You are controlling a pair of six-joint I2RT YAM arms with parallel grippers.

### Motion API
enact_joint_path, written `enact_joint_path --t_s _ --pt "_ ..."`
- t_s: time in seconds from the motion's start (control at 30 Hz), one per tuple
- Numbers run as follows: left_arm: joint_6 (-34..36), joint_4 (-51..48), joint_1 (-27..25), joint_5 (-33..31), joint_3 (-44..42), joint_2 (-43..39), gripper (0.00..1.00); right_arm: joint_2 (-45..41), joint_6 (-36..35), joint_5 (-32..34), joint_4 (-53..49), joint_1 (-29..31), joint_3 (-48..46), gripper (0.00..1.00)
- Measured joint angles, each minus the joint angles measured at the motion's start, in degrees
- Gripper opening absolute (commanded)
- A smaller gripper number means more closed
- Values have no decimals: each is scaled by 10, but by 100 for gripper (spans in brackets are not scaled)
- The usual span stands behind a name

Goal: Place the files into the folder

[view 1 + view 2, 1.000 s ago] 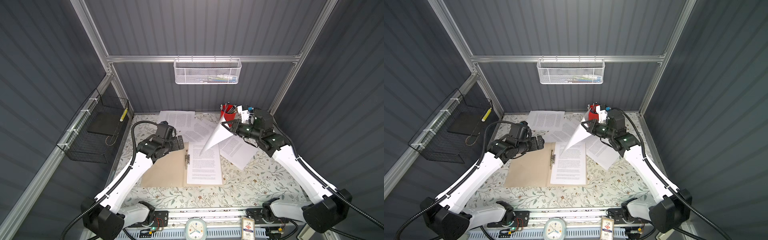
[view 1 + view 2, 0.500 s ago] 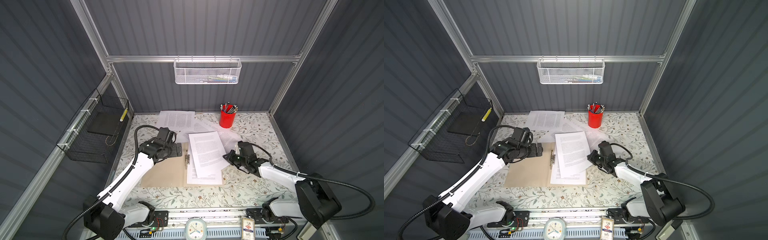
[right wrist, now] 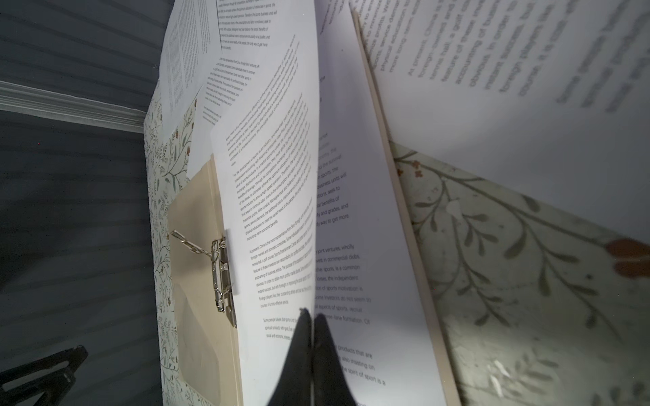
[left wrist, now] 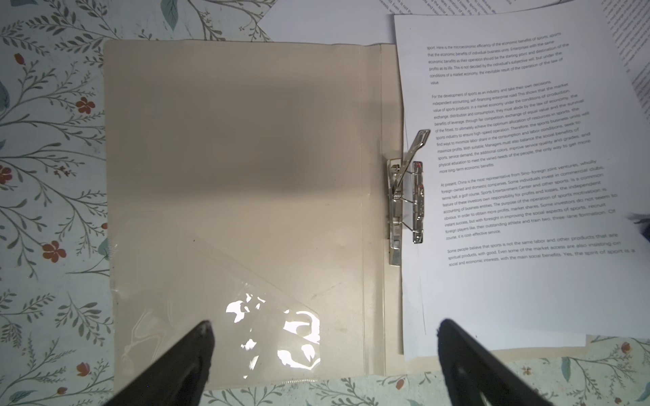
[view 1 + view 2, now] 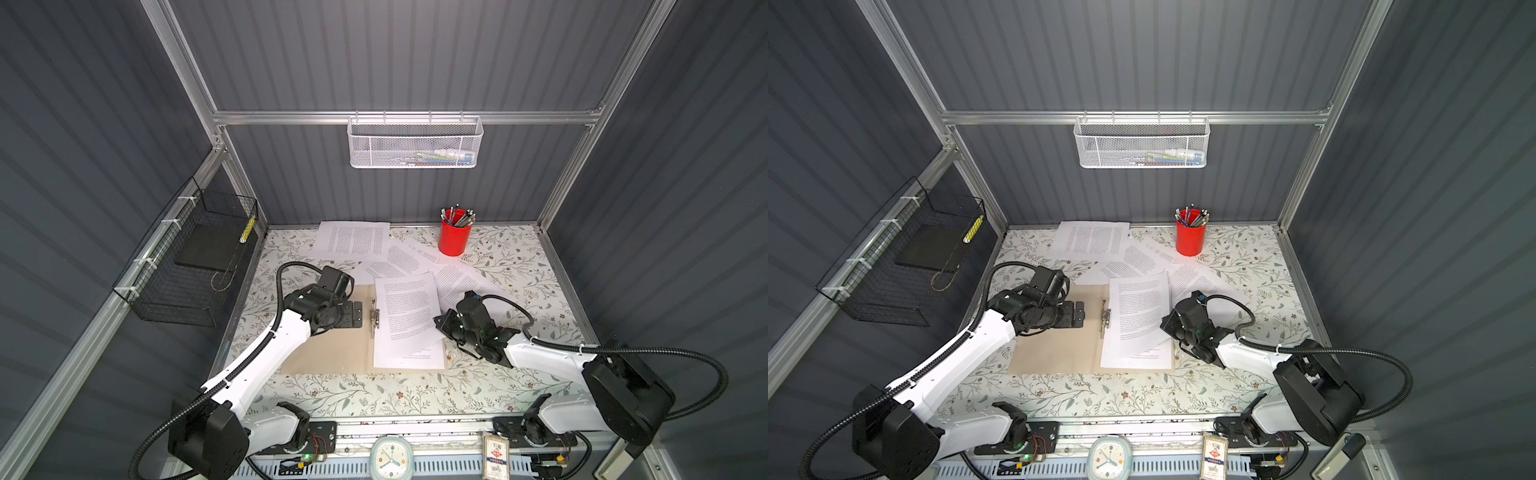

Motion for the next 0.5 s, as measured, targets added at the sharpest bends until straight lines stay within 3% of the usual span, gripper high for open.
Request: enact_joint_path --t_s 0.5 --pt "13 5 3 24 -7 0 100 -15 85 71 -14 56 -20 0"
